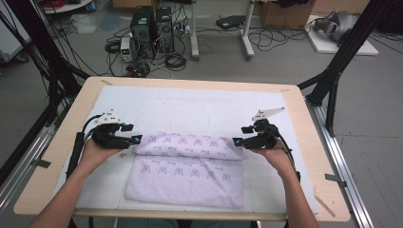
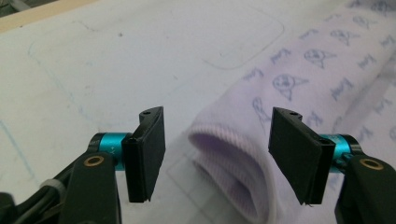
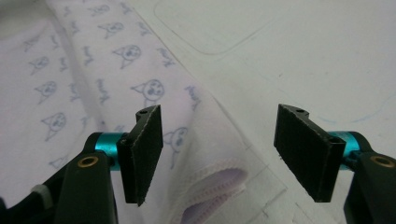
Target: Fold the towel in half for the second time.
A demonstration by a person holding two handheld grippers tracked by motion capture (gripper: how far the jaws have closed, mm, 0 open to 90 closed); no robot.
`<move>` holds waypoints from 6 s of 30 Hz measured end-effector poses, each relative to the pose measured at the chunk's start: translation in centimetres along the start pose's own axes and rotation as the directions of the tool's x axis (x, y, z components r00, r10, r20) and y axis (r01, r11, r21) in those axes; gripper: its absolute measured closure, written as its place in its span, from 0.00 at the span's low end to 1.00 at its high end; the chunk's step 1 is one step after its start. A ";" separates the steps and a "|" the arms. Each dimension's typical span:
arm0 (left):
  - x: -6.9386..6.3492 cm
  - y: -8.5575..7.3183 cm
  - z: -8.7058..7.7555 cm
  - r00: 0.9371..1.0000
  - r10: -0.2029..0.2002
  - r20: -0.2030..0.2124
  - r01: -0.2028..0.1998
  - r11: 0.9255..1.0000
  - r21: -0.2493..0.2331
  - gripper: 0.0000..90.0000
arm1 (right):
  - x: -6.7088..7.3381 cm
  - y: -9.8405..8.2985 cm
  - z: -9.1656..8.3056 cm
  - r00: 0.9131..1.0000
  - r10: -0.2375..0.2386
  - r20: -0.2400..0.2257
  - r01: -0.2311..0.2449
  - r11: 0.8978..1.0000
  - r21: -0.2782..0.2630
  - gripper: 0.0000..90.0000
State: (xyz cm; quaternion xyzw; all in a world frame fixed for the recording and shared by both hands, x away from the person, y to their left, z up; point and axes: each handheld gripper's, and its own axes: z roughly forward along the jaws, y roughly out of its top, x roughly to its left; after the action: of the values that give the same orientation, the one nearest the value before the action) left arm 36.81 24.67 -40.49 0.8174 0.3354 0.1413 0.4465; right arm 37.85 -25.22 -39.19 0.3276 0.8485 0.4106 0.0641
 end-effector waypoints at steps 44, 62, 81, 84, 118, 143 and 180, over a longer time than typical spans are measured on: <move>-6.7 -7.3 -3.5 0.982 0.145 0.122 -0.156 0.984 0.090 0.73 | 7.8 -8.2 -0.9 0.975 -0.185 -0.123 0.191 0.981 0.042 0.68; -7.6 -7.4 -4.1 0.972 0.172 0.158 -0.184 0.980 0.070 0.69 | 9.6 -8.2 -0.7 0.957 -0.261 -0.123 0.265 0.964 0.015 0.68; -8.3 -6.5 -5.7 0.966 0.213 0.145 -0.216 0.976 0.002 0.97 | 9.6 -8.2 -1.7 0.950 -0.282 -0.131 0.283 0.959 -0.012 0.96; -9.0 -5.9 -6.9 0.962 0.232 0.145 -0.231 0.973 -0.023 0.98 | 9.8 -7.6 -3.1 0.949 -0.288 -0.129 0.285 0.958 -0.046 0.96; -3.5 -3.1 0.2 0.998 0.007 -0.065 -0.005 0.999 0.040 0.48 | 2.8 -4.4 0.6 0.995 -0.101 0.023 0.101 0.995 0.022 0.51; -3.7 -3.2 -0.4 0.999 0.029 -0.040 -0.029 1.000 0.006 0.90 | 3.2 -4.4 -0.3 0.989 -0.145 0.030 0.144 0.989 0.031 0.91; 0.3 2.8 3.8 0.989 0.021 -0.144 -0.015 0.999 0.048 0.74 | -3.2 2.3 1.9 0.987 -0.046 0.154 0.043 0.999 0.024 0.67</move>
State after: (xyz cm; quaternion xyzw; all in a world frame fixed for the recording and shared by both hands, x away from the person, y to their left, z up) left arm 40.20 21.40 -40.35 0.8182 0.3627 0.1962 0.4006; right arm 42.19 -24.87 -39.27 0.3398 0.8523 0.3738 0.1355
